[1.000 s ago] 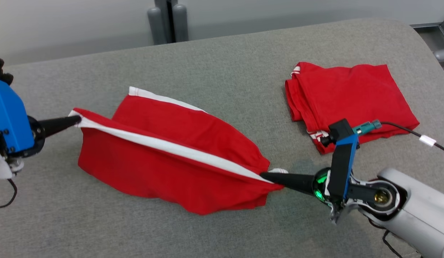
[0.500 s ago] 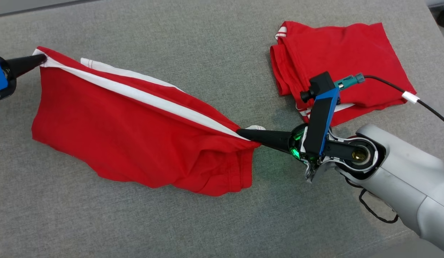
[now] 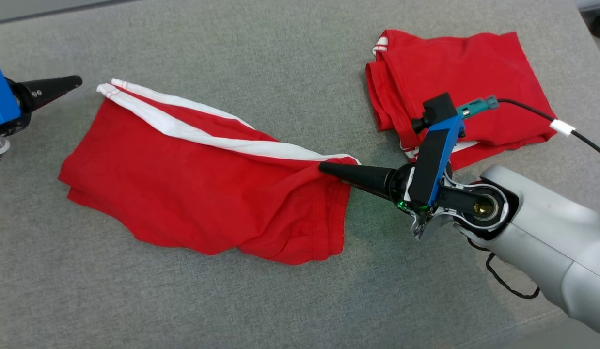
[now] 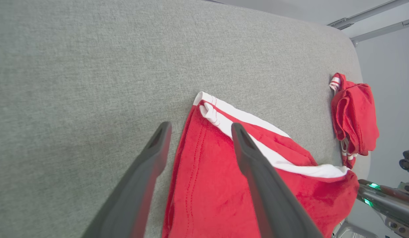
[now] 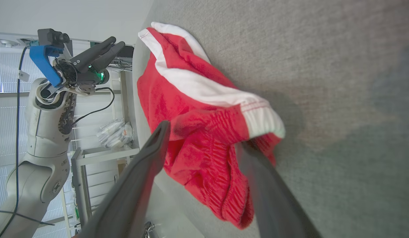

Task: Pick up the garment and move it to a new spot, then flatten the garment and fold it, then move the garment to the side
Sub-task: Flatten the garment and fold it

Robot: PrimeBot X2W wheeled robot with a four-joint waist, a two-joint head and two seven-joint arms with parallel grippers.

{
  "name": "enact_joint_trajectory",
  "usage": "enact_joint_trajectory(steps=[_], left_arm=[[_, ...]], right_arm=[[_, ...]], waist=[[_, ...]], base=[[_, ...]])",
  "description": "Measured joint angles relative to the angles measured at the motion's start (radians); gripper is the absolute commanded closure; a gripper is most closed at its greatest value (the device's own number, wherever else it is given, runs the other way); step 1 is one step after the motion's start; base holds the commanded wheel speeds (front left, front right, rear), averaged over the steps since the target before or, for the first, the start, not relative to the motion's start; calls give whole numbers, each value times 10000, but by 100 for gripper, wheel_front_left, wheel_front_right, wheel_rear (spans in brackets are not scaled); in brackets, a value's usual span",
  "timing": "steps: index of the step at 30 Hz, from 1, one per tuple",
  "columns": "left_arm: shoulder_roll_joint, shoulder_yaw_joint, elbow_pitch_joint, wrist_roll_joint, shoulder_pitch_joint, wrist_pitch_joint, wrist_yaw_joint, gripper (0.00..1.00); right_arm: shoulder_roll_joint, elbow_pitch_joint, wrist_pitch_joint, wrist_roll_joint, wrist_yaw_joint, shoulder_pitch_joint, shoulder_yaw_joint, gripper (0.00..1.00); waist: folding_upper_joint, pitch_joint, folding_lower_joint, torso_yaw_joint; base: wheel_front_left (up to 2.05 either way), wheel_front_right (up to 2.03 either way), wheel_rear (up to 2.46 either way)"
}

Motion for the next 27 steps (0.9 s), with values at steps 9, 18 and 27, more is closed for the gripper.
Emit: enact_joint_trajectory(steps=[9, 18, 27], left_arm=[[107, -1005, -163, 1404, 492, -330, -102, 0], [476, -2056, -932, 2238, 876, 221, -132, 0], [708, -2539, -357, 2951, 525, 1158, -138, 0]], right_arm=[[-863, -899, -2056, -1210, -2, 426, -142, 0], [-1954, -2514, -4865, -2527, 0, 1267, -502, 0], [-2391, -3413, -6128, -3037, 0, 2118, -660, 0]], waist=[[-2, -862, -1, 65], [-3, -988, -1, -306], [-2, -477, 2, -1028]], base=[[0, 0, 0], [0, 0, 0], [0, 0, 0]])
